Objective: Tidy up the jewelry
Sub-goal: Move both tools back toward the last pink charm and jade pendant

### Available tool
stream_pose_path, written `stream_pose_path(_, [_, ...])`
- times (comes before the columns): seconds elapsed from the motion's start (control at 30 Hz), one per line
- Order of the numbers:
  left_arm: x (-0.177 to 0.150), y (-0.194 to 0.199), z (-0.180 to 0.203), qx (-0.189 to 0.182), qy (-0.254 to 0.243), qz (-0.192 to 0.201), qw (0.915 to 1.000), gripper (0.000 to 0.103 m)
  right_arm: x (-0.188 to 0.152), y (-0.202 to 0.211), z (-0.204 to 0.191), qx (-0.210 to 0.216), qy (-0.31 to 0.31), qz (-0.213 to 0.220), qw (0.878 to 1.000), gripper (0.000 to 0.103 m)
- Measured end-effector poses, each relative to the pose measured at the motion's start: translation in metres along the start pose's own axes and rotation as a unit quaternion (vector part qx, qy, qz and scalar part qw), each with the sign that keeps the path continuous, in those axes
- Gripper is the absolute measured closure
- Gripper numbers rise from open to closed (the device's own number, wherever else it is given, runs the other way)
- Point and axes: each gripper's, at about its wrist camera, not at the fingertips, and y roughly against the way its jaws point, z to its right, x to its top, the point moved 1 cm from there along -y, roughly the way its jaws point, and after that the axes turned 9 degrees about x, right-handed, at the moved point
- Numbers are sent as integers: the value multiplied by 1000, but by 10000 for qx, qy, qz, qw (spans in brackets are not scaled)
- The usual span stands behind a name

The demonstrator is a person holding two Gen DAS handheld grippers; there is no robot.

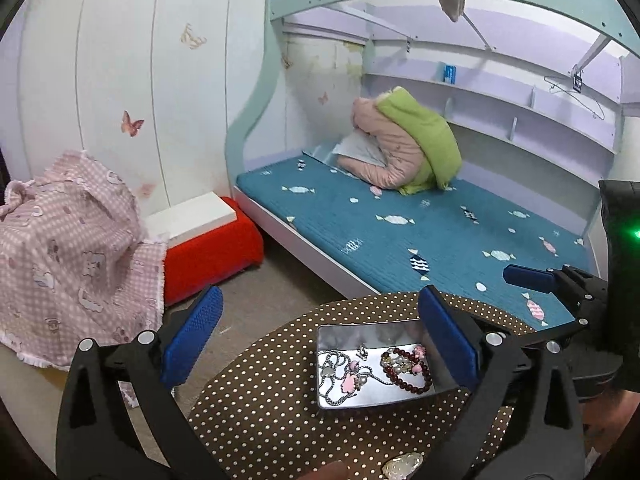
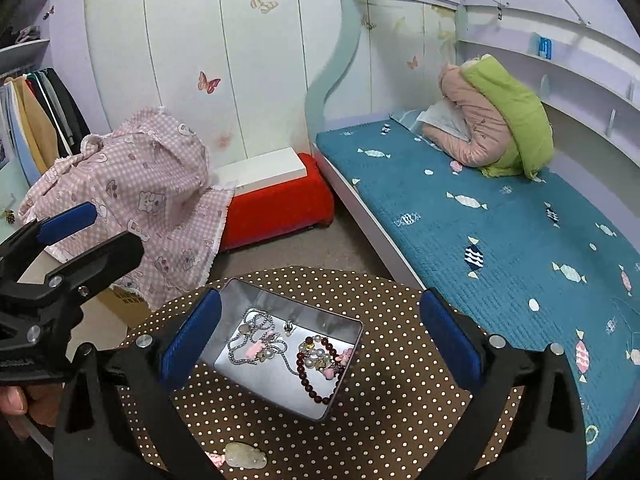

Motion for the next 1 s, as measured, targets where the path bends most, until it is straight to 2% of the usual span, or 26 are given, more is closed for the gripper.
stream_pose_path(0.4, [-16, 57, -17, 164, 249, 308, 9991, 5, -14, 49, -12, 0, -30, 444, 9990, 7])
stream_pose_path(0.77, [-59, 91, -22, 346, 321, 350, 9983, 5, -51, 99, -9, -136, -213, 835, 9962, 7])
stream_pose_path(1.0, [-94, 100, -18, 395, 205, 230, 9987, 5, -83, 121, -13, -350, -364, 1040, 9933, 7])
